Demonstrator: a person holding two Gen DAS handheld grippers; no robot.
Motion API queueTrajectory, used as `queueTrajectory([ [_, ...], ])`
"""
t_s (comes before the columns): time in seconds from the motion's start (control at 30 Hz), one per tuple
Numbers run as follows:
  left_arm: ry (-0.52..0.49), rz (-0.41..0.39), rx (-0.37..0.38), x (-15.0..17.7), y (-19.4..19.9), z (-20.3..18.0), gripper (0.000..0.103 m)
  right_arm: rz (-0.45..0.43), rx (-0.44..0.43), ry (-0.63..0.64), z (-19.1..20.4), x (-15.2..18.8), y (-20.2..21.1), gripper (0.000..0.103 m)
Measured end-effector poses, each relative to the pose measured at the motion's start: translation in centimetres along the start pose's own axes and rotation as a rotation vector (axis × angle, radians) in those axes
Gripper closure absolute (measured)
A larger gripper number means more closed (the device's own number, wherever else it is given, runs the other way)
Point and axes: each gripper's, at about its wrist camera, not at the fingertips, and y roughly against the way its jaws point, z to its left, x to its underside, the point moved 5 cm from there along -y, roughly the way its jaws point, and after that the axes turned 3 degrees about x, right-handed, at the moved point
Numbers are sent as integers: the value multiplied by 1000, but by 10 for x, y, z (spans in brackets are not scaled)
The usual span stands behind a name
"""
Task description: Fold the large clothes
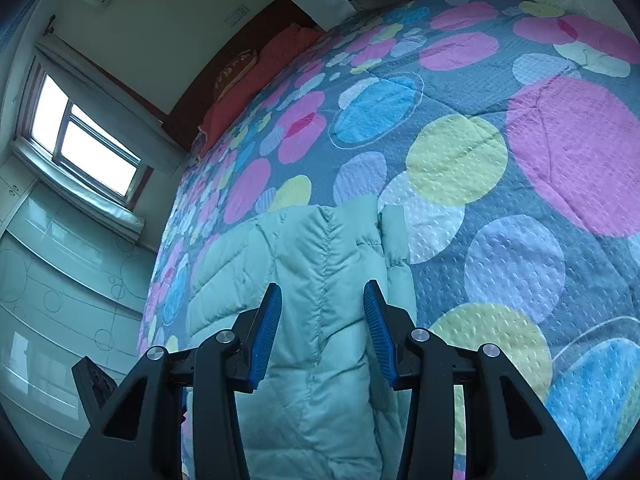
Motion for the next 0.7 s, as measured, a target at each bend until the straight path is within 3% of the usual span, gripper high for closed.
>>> queueTrajectory([
  [0.07,9,14,-17,0,-9,2,39,23,44,-12,-10,2,-13,61],
  [0.23,-34,38,-42,6,-27,4,34,67,33,-71,-32,12,-38,61],
  [0.47,-76,16,-79,12,-32,4,34,65,30,-62,-37,17,-44,62],
  [0.7,-76,32,-70,11,-31,6,32,64,18,-67,-37,16,-43,60],
])
